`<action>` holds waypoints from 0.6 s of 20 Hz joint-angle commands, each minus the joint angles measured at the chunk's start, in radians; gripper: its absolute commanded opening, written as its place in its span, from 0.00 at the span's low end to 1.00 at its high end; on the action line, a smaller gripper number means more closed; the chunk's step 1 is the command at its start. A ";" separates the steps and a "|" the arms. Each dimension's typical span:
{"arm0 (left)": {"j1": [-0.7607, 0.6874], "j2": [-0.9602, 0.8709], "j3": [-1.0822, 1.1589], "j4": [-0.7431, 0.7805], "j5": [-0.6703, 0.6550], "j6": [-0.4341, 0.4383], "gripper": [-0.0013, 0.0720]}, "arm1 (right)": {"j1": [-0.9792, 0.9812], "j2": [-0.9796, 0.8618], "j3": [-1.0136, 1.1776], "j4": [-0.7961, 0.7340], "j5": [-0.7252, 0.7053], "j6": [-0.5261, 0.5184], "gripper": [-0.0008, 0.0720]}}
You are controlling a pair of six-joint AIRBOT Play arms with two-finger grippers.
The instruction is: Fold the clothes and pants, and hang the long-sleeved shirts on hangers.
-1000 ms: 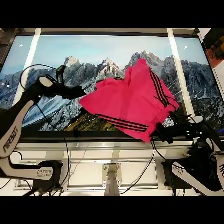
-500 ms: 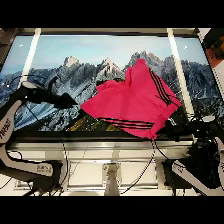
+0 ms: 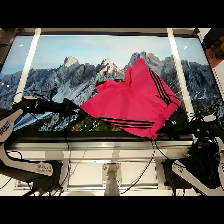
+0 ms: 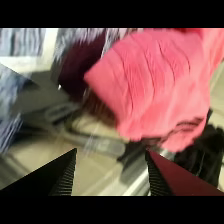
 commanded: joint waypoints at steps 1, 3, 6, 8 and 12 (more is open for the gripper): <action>-0.060 -0.001 -0.029 -0.119 0.166 -0.003 0.72 | 0.000 0.001 0.001 0.027 -0.001 -0.010 0.03; -0.083 -0.001 -0.029 -0.194 0.236 -0.003 0.72 | 0.000 0.001 0.001 0.038 -0.002 -0.010 0.03; -0.110 -0.002 -0.029 -0.279 0.315 -0.002 0.72 | 0.000 0.001 0.001 0.048 -0.003 -0.010 0.03; -0.132 -0.002 -0.029 -0.284 0.341 -0.002 0.71 | 0.000 0.001 0.001 0.054 -0.004 -0.010 0.03; -0.192 -0.002 -0.028 -0.297 0.378 -0.003 0.64 | 0.000 0.001 0.001 0.058 -0.004 -0.008 0.03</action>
